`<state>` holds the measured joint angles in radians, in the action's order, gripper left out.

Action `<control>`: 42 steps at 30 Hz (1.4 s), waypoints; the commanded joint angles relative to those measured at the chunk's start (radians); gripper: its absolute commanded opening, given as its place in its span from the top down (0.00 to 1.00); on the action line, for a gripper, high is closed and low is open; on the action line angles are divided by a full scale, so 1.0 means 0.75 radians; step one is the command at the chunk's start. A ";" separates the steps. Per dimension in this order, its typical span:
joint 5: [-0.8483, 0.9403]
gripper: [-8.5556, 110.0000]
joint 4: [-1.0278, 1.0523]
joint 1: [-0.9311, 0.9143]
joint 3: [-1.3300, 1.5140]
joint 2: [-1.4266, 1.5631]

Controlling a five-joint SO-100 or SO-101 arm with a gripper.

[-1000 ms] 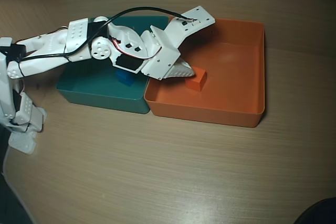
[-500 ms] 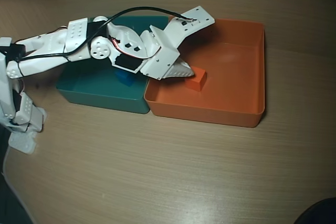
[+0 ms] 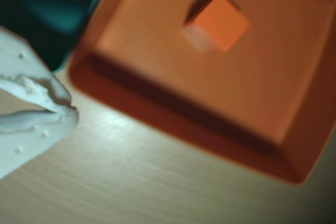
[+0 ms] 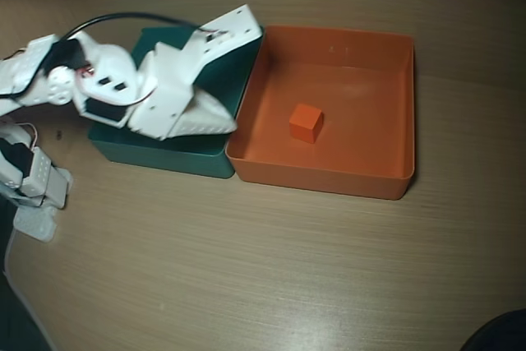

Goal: Grasp a cube and put it in the box.

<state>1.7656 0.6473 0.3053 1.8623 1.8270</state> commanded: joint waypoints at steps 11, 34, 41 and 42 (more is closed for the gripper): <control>0.012 0.97 -0.025 -0.327 0.779 0.824; -0.010 0.97 0.002 -0.427 1.751 2.033; 0.004 0.97 0.292 -0.415 1.749 2.035; 0.008 0.97 0.362 -0.415 1.749 2.035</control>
<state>1.7656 0.8514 -0.0092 3.1078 3.3456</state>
